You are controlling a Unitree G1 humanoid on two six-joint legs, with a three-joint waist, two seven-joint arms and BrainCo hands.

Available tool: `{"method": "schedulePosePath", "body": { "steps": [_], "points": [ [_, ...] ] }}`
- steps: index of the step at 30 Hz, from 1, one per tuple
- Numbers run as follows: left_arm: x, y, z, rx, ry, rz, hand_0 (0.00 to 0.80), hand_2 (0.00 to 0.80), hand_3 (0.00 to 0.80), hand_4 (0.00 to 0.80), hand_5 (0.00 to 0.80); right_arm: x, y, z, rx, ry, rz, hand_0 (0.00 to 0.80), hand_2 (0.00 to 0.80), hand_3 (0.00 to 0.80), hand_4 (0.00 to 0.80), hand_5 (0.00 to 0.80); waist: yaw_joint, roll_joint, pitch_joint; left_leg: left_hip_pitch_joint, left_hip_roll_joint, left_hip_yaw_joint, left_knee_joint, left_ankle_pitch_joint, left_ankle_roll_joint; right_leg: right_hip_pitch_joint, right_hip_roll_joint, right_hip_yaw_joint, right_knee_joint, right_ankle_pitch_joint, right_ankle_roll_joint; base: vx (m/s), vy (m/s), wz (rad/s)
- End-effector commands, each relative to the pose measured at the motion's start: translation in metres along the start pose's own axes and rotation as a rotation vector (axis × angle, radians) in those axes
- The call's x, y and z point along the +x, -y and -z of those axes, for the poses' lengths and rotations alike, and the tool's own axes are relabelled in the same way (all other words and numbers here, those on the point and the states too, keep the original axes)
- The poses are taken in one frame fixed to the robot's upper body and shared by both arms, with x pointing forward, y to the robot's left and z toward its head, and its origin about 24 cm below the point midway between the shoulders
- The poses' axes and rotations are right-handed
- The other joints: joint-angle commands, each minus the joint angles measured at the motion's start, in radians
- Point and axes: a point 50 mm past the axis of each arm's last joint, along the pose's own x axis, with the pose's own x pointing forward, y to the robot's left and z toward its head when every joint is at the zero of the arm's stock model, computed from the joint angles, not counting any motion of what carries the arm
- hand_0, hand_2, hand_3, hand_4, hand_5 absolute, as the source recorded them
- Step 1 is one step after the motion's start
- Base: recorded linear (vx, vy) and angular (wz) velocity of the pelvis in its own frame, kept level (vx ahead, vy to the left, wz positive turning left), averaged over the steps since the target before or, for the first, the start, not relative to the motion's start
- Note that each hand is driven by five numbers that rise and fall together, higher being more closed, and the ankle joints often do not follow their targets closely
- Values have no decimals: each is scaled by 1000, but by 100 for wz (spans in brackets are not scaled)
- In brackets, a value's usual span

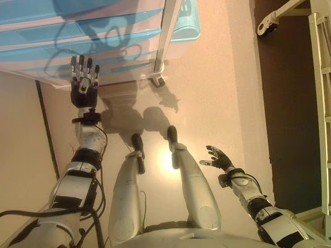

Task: Open the drawer and pick up the medicine

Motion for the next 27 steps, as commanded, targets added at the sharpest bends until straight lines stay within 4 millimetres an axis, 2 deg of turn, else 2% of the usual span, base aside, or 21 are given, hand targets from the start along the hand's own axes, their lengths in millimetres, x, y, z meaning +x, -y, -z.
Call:
{"method": "schedulePosePath", "body": {
  "steps": [1, 14, 27],
  "points": [
    [29, 21, -29, -43, 135, 155, 0, 0, 0, 0, 0, -15, -9, 18, 24, -7, -12, 0, 0, 0, 0, 0, -8, 12, -32, -38, -39, 1, 103, -116, 16, 43, 10, -49, -115, 69, 15, 0, 0, 0],
    [57, 44, -45, -118, 196, 271, 0, 0, 0, 0, 0, -13, -14, 15, 41, 13, -19, 0, 0, 0, 0, 0, -3, 2, -7, -20, -44, 5, 96, -127, 16, 75, 9, -60, -134, 72, 14, 2, -8, 1],
    [63, 52, -59, -320, 347, 388, 0, 0, 0, 0, 0, -14, -22, 17, 57, 10, -37, 0, 0, 0, 0, 0, 11, -13, 5, 2, -47, 0, 91, -134, 19, 107, 10, -72, -138, 65, 10, 5, -12, 2]
  ]
}}
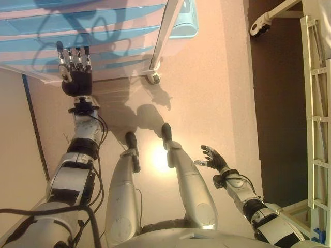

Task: Open the drawer and pick up the medicine

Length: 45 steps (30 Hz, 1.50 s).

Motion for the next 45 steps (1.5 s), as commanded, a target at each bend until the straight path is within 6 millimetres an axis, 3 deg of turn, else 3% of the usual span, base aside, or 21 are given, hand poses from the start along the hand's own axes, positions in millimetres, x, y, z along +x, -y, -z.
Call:
{"method": "schedulePosePath", "body": {
  "steps": [1, 2, 3, 11, 16, 21, 26, 28, 33, 36, 39, 40, 41, 45],
  "points": [
    [51, 48, -32, -44, 186, 330, 47, 47, 47, 47, 47, -15, -6, 18, 21, -17, -7, 0, 0, 0, 0, 0, 30, 13, -15, -2, -50, 15, 88, -132, 18, 77, 11, -49, -104, 52, 7, 0, 0, 0],
    [51, 49, -31, -55, 190, 339, 163, 163, 163, 163, 163, -14, -6, 18, 20, -16, -10, 0, 0, 0, 0, 0, 31, 12, -15, 0, -50, 14, 87, -131, 18, 78, 11, -49, -104, 52, 7, 0, 0, 0],
    [51, 49, -31, -63, 196, 343, 402, 402, 402, 402, 402, -14, -7, 17, 19, -14, -10, 0, 0, 0, 0, 0, 33, 13, -15, 3, -50, 13, 81, -129, 18, 81, 12, -49, -104, 49, 6, 0, 0, 0],
    [39, 40, -35, -53, 207, 305, 474, 474, 474, 474, 474, -13, -8, 13, 18, 8, 5, 0, 0, 0, 0, 0, 63, 31, -19, 46, -53, -10, 14, -89, 15, 114, 17, -61, -74, 5, -4, -31, -43, 4],
    [0, 18, -30, -56, 164, 218, 511, 511, 511, 511, 511, -12, -3, 10, -12, 11, 35, 0, 0, 0, 0, 0, 107, 60, -26, 102, -62, -50, -62, -45, 3, 164, 9, -91, -46, -47, -16, -40, -96, 17],
    [-68, -11, -23, -74, 46, 55, 524, 524, 524, 524, 524, -15, 14, 16, -61, -35, 99, 0, 0, 0, 0, 0, 162, 110, -50, 176, -64, -110, -148, 15, -26, 235, -10, -142, -27, -100, -37, 12, -81, 38],
    [-164, -33, -22, -75, -124, -201, 518, 518, 518, 518, 518, -26, 42, 28, -132, -111, 152, 0, 0, 0, 0, 0, 208, 162, -86, 251, -58, -159, -213, 56, -49, 318, -37, -195, -34, -134, -45, 55, -25, 41],
    [-207, -39, -28, -28, -213, -350, 524, 524, 524, 524, 524, -31, 53, 33, -139, -148, 173, 0, 0, 0, 0, 0, 229, 175, -109, 283, -55, -170, -235, 66, -57, 353, -51, -221, -42, -143, -49, 67, -25, 37],
    [-290, -44, -51, 71, -424, -694, 533, 533, 533, 533, 533, -42, 66, 46, -124, -199, 204, 0, 0, 0, 0, 0, 271, 196, -153, 358, -66, -199, -280, 76, -65, 432, -77, -268, -64, -153, -52, 77, -19, 46],
    [-327, -42, -64, 120, -525, -875, 533, 533, 533, 533, 533, -46, 70, 51, -111, -217, 209, 0, 0, 0, 0, 0, 286, 204, -183, 400, -76, -216, -307, 79, -66, 478, -86, -288, -88, -152, -46, 97, 25, 46],
    [-350, -37, -72, 155, -608, -965, 477, 477, 477, 477, 477, -51, 71, 57, -96, -233, 214, 0, 0, 0, 0, 0, 297, 209, -207, 434, -84, -233, -331, 81, -66, 511, -92, -302, -106, -151, -40, 95, 43, 42],
    [-356, -36, -74, 159, -633, -982, 307, 307, 307, 307, 307, -51, 71, 59, -91, -240, 216, 0, 0, 0, 0, 0, 301, 211, -215, 444, -86, -238, -338, 82, -66, 521, -94, -308, -110, -151, -39, 91, 62, 27],
    [-362, -34, -76, 174, -672, -999, 0, 0, 0, 0, 0, -52, 71, 60, -87, -247, 217, 0, 0, 0, 0, 0, 304, 212, -221, 455, -88, -243, -344, 82, -65, 530, -96, -312, -113, -152, -38, 117, 61, 24],
    [-374, -31, -77, 229, -817, -997, 0, 0, 0, 0, 0, -57, 69, 69, -77, -278, 221, 0, 0, 0, 0, 0, 307, 215, -250, 491, -98, -262, -358, 78, -58, 558, -100, -323, -118, -151, -37, 100, 63, 24]
  ]
}}
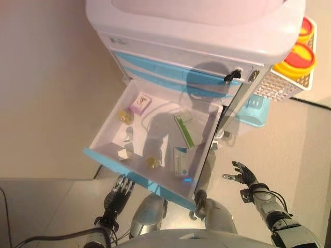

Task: Open the drawer and pick up the medicine

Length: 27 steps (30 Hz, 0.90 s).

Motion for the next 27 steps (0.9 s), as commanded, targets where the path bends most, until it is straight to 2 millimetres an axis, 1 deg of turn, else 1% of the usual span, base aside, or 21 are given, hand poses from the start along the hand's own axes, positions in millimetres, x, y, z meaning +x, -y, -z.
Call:
{"method": "schedulePosePath", "body": {
  "steps": [1, 2, 3, 4, 5, 7, 8, 9, 10, 11, 12, 13, 14, 17, 18, 20, 22, 24, 25, 27],
  "points": [
    [-34, -24, -42, 203, 36, -82, 0, 0, 0, 0, 0, -6, -3, 9, 5, 8, -7, 0, 0, 0, 0, 0, 24, -50, 5, 28, -73, 7, 48, -95, 57, 112, -8, 75, -149, 99, 51, 83, 46, 17],
    [-34, -24, -41, 219, 22, -89, 0, 0, 0, 0, 0, -7, -3, 11, 5, 5, -4, 0, 0, 0, 0, 0, 23, -51, 1, 33, -73, 5, 46, -96, 58, 116, -7, 75, -151, 100, 52, 91, 49, 14],
    [-34, -26, -40, 283, -8, -133, 0, 0, 0, 0, 0, -8, -3, 14, 2, -3, 5, 0, 0, 0, 0, 0, 18, -54, -6, 44, -75, 3, 42, -98, 60, 123, -6, 78, -157, 104, 53, 72, 44, 6],
    [-34, -27, -41, 313, -18, -157, 0, 0, 0, 0, 0, -9, -2, 15, 1, -7, 10, 0, 0, 0, 0, 0, 16, -54, -8, 48, -75, 3, 40, -98, 61, 126, -5, 79, -160, 106, 54, 89, 46, 2],
    [-34, -31, -42, 391, -46, -227, 0, 0, 0, 0, 0, -10, -2, 18, -4, -14, 29, 0, 0, 0, 0, 0, 11, -59, -16, 55, -77, 2, 37, -100, 64, 133, -1, 84, -169, 111, 56, 78, 25, 1],
    [-38, -38, -46, 587, -99, -361, 0, 0, 0, 0, 0, -13, 0, 23, -28, -21, 90, 0, 0, 0, 0, 0, 1, -70, -31, 68, -78, 5, 31, -102, 69, 145, 5, 94, -187, 121, 60, 90, 16, 2],
    [-38, -40, -47, 640, -111, -392, 0, 0, 0, 0, 0, -13, 0, 24, -37, -27, 105, 0, 0, 0, 0, 0, -2, -74, -34, 72, -78, 6, 29, -103, 70, 148, 7, 98, -193, 124, 62, 78, 7, 0],
    [-39, -41, -49, 809, -160, -447, 0, 0, 0, 0, 0, -15, 1, 26, -69, -36, 140, 0, 0, 0, 0, 0, -11, -82, -41, 79, -77, 10, 23, -105, 72, 154, 12, 107, -208, 132, 67, 54, -5, -3],
    [-39, -41, -50, 934, -200, -462, 0, 0, 0, 0, 0, -16, 2, 27, -93, -34, 155, 0, 0, 0, 0, 0, -16, -88, -45, 84, -75, 14, 17, -105, 74, 157, 15, 114, -218, 139, 71, 43, -15, -5],
    [-38, -41, -51, 1064, -252, -467, 0, 0, 0, 0, 0, -16, 4, 27, -124, -34, 176, 0, 0, 0, 0, 0, -22, -94, -49, 86, -73, 20, 12, -104, 76, 158, 19, 121, -228, 147, 75, 14, -25, -6],
    [-36, -41, -51, 1153, -295, -475, 0, 0, 0, 0, 0, -16, 7, 25, -147, -32, 192, 0, 0, 0, 0, 0, -29, -100, -53, 88, -70, 28, 7, -105, 78, 157, 23, 130, -237, 155, 81, 1, -25, -4],
    [-36, -42, -49, 1229, -357, -481, 0, 0, 0, 0, 0, -16, 12, 18, -180, -11, 216, 0, 0, 0, 0, 0, -42, -107, -55, 92, -66, 40, 0, -106, 82, 156, 27, 142, -248, 165, 88, 0, 0, 0],
    [-37, -43, -48, 1256, -402, -488, 0, 0, 0, 0, 0, -15, 20, 12, -208, 5, 235, 0, 0, 0, 0, 0, -52, -113, -56, 98, -63, 51, -7, -107, 85, 156, 30, 153, -257, 174, 93, -5, -4, -7],
    [-44, -51, -40, 1292, -534, -504, 0, 0, 0, 0, 0, -17, 37, -9, -298, 78, 306, 0, 0, 0, 0, 0, -84, -130, -64, 112, -58, 90, -25, -113, 96, 154, 39, 188, -287, 203, 109, -4, 13, -45],
    [-48, -55, -36, 1290, -572, -520, 0, 0, 0, 0, 0, -18, 44, -21, -334, 120, 333, 0, 0, 0, 0, 0, -99, -137, -70, 117, -55, 108, -35, -115, 99, 151, 42, 203, -298, 214, 115, 1, 26, -58],
    [-55, -60, -29, 1276, -629, -538, 0, 0, 0, 0, 0, -22, 50, -39, -378, 206, 380, 0, 0, 0, 0, 0, -119, -147, -80, 128, -52, 133, -50, -118, 103, 151, 46, 221, -318, 232, 124, 10, 32, -55],
    [-61, -64, -21, 1259, -672, -557, 0, 0, 0, 0, 0, -29, 54, -72, -421, 366, 426, 0, 0, 0, 0, 0, -142, -155, -89, 138, -49, 160, -64, -121, 105, 149, 49, 239, -337, 250, 134, 7, 33, -49],
    [-66, -67, -14, 1234, -698, -577, 0, 0, 0, 0, 0, -42, 48, -106, -474, 572, 447, 0, 0, 0, 0, 0, -162, -159, -98, 144, -47, 182, -73, -125, 108, 144, 50, 254, -351, 264, 142, -4, 35, -43],
    [-67, -68, -12, 1220, -707, -587, 0, 0, 0, 0, 0, -53, 45, -129, -500, 703, 445, 0, 0, 0, 0, 0, -172, -160, -102, 146, -46, 192, -77, -127, 110, 140, 51, 263, -356, 269, 147, -14, 40, -48],
    [-67, -69, -9, 1202, -719, -598, 0, 0, 0, 0, 0, -73, 38, -161, -538, 888, 408, 0, 0, 0, 0, 0, -183, -160, -108, 147, -46, 206, -77, -131, 111, 133, 52, 275, -359, 275, 153, -28, 39, -40]
  ]
}}
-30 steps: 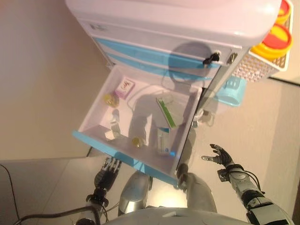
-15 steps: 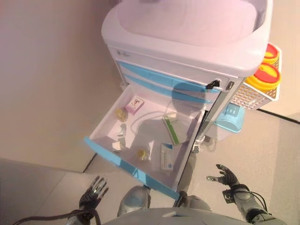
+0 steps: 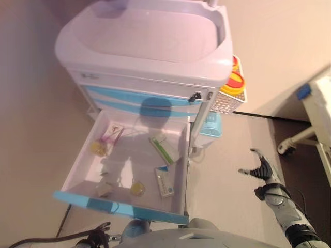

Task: Open the drawer and pick up the medicine

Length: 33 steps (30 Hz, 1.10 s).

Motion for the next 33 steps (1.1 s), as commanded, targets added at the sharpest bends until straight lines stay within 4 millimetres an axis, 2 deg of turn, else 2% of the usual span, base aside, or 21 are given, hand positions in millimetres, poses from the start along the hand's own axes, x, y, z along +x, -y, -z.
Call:
{"method": "schedulePosePath", "body": {
  "steps": [1, 4, 8, 12, 17, 20, 23, 28, 33],
  "points": [
    [4, 11, 2, 0, -47, 25, 0, 0, 0, 0, 0, 13, 37, -81, -53, 494, 79, 0, 0, 0, 0, 0, -2, -28, 7, 17, -67, 22, 14, -108, 49, 11, -33, 46, -77, 109, 93, -36, 33, -36],
    [6, 11, -2, -3, -58, 15, 0, 0, 0, 0, 0, 4, 44, -124, -108, 774, 24, 0, 0, 0, 0, 0, 3, -31, 0, 10, -69, 31, 18, -116, 50, 3, -38, 44, -80, 112, 101, -31, 16, -23],
    [8, 10, -9, -7, -52, 5, 0, 0, 0, 0, 0, -8, 43, -165, -167, 1030, -106, 0, 0, 0, 0, 0, 32, -36, -5, 7, -73, 21, 19, -119, 53, 5, -51, 28, -82, 111, 107, -1, -1, 5],
    [10, 8, -19, -3, -35, 1, 0, 0, 0, 0, 0, -10, 34, -196, -227, 1175, -211, 0, 0, 0, 0, 0, 77, -37, 0, -4, -77, -4, 23, -116, 55, 6, -66, 1, -72, 104, 108, -10, -8, 14],
    [11, 10, -26, -8, -24, 9, 0, 0, 0, 0, 0, -3, 17, -219, -306, 1231, -296, 0, 0, 0, 0, 0, 135, -35, 15, -21, -83, -46, 22, -103, 57, 8, -78, -36, -53, 90, 101, -28, -9, 33],
    [11, 8, -26, -19, -25, 4, 0, 0, 0, 0, 0, 0, 5, -228, -358, 1243, -354, 0, 0, 0, 0, 0, 170, -32, 23, -28, -87, -78, 20, -92, 56, 15, -84, -60, -44, 79, 95, -23, -11, 39],
    [10, 6, -22, -28, -36, 4, 0, 0, 0, 0, 0, 1, -8, -227, -410, 1231, -446, 0, 0, 0, 0, 0, 200, -29, 21, -24, -88, -109, 4, -80, 51, 26, -87, -82, -40, 68, 91, 18, 5, 35],
    [8, 2, -17, -39, -54, 1, 0, 0, 0, 0, 0, 5, -36, -217, -530, 1191, -635, 0, 0, 0, 0, 0, 242, -29, 14, -20, -88, -147, -16, -61, 39, 48, -92, -119, -46, 54, 83, 24, 6, 29],
    [6, -7, -17, -22, -57, -11, 0, 0, 0, 0, 0, 16, -64, -194, -659, 1103, -748, 0, 0, 0, 0, 0, 285, -31, 15, -20, -87, -186, -32, -42, 28, 67, -95, -161, -49, 42, 73, 11, -12, 27]
  ]
}}
